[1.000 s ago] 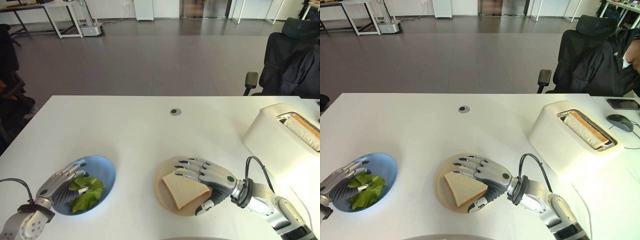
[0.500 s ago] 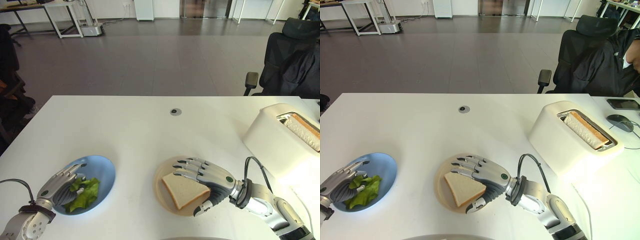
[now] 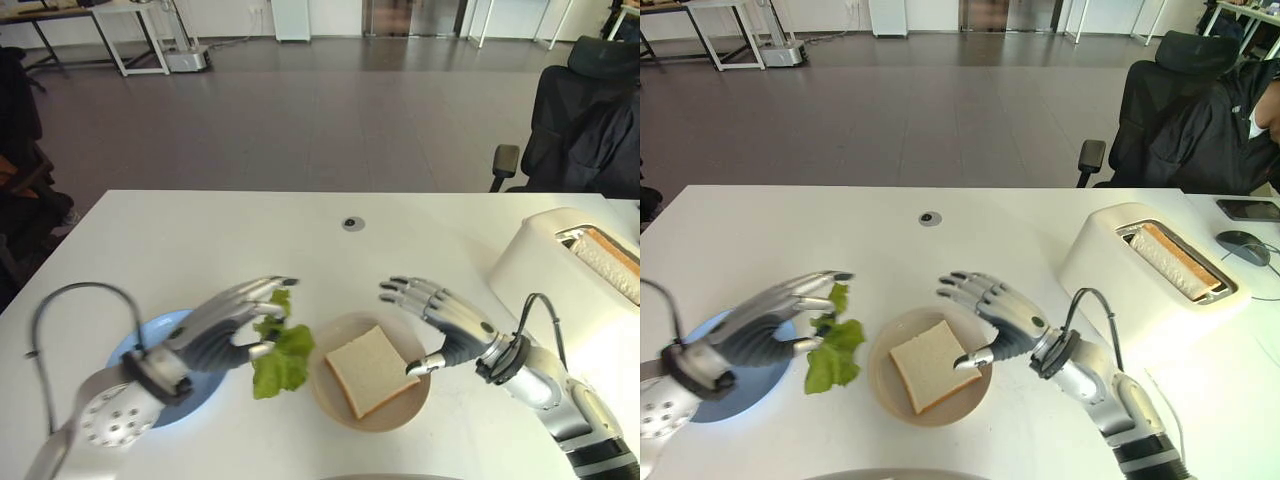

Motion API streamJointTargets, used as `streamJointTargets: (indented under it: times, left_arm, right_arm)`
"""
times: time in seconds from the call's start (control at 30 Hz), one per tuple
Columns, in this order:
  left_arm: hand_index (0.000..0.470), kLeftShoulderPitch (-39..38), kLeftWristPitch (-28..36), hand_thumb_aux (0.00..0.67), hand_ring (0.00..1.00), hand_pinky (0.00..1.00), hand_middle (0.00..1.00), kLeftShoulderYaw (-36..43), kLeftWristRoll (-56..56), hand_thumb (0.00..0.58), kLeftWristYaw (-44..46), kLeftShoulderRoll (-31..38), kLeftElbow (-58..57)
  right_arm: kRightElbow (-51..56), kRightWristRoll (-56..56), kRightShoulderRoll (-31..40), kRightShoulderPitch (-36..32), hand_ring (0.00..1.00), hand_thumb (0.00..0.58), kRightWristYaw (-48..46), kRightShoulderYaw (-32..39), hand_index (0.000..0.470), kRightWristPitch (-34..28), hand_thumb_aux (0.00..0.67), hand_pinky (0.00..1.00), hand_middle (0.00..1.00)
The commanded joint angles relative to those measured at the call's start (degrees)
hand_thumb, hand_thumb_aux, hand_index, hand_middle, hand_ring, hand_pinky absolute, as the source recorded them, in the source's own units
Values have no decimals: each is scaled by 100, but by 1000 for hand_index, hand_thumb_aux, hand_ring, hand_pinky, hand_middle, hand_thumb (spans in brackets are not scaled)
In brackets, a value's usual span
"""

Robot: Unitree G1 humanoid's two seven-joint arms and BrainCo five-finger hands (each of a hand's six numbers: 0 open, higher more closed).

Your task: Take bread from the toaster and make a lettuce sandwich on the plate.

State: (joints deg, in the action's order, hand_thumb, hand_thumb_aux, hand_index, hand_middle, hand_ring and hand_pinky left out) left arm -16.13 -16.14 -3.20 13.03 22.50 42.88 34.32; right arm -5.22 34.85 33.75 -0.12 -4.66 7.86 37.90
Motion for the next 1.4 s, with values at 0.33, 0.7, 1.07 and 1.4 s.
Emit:
streamJointTargets:
  times: [0.33,0.7,1.07,1.4]
  left_arm:
    - [470,1918,634,670,0,0,0,3027,1826,580,766,-1526,-1791]
    - [0,2003,688,0,0,0,0,3018,2167,0,670,-1682,-1827]
    - [0,1208,740,0,0,0,0,2131,1850,0,365,-1459,-575]
    - [0,141,61,0,0,0,0,1597,387,0,-916,-2453,-677]
  right_arm:
    - [538,-136,180,-261,0,0,146,-304,0,76,0,0,0]
    - [511,-141,164,-227,0,0,97,-216,0,117,0,0,0]
    - [-377,-384,920,-99,0,0,7,-1826,0,-449,0,0,0]
    - [719,-493,2533,528,0,0,-986,-3571,0,-1510,0,0,0]
